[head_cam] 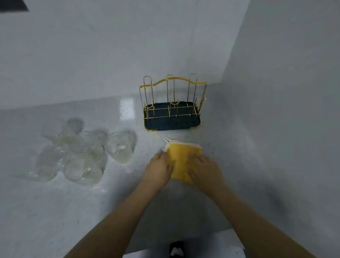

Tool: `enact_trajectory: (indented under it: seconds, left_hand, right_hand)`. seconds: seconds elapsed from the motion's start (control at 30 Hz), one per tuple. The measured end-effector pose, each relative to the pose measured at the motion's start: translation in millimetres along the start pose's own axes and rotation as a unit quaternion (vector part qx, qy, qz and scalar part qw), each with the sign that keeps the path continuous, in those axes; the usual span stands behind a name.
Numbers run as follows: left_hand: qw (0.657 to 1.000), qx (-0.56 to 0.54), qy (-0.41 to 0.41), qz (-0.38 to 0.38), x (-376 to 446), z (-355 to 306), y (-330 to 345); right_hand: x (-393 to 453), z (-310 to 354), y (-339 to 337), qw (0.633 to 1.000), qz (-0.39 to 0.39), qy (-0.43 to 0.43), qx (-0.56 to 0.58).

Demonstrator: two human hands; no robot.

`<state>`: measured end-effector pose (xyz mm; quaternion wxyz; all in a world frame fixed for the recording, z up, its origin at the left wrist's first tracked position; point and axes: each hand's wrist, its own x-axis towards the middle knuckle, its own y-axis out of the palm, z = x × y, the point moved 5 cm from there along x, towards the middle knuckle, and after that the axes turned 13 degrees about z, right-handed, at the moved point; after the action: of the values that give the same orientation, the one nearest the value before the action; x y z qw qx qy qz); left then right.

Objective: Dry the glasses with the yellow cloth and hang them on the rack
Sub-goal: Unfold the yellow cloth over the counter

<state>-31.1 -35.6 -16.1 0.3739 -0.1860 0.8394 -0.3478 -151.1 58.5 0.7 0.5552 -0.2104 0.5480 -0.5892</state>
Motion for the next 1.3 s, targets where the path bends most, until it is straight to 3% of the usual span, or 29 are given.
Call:
enact_trajectory:
  seconds: [0.17, 0.27, 0.5, 0.7, 0.87, 0.93, 1.03, 1.1, 1.2, 1.3]
  left_hand:
    - [0.993, -0.109, -0.050, 0.018, 16.7, 13.5, 14.0]
    - [0.988, -0.143, -0.056, 0.004, 19.7, 13.1, 15.6]
    - [0.987, -0.104, -0.122, 0.009, 22.4, 15.1, 13.7]
    - [0.946, -0.305, -0.107, 0.016, 15.0, 6.2, -1.8]
    - [0.884, -0.462, -0.059, -0.046, 4.6, -2.9, -27.2]
    - [0.869, -0.490, -0.041, -0.061, -0.2, -2.9, -35.8]
    - [0.854, -0.520, 0.000, -0.021, -6.4, -4.0, -47.6]
    - [0.866, -0.498, 0.034, 0.010, -9.7, -6.2, -59.3]
    - [0.933, -0.351, 0.073, 0.023, -15.1, -14.5, -80.0]
    - [0.952, -0.293, 0.090, 0.024, -17.7, -13.6, -95.8]
  right_hand:
    - [22.8, -17.0, 21.7, 0.989, 0.145, -0.010, 0.009]
    - [27.2, -19.8, 32.9, 0.985, 0.170, -0.032, -0.019]
    - [35.0, -21.2, 37.8, 0.992, 0.113, -0.052, -0.034]
    - [33.5, -13.1, 31.4, 0.995, 0.056, -0.063, 0.056]
    - [30.7, 2.8, 7.0, 0.965, -0.022, -0.083, 0.246]
    - [30.1, 10.4, -4.1, 0.956, -0.016, -0.091, 0.279]
    - [33.6, 19.6, -23.3, 0.946, 0.021, -0.086, 0.311]
    - [35.0, 27.7, -39.3, 0.929, 0.052, -0.071, 0.358]
    - [34.9, 37.4, -57.8, 0.882, 0.081, -0.018, 0.464]
    - [27.8, 45.4, -67.5, 0.843, 0.083, -0.002, 0.531]
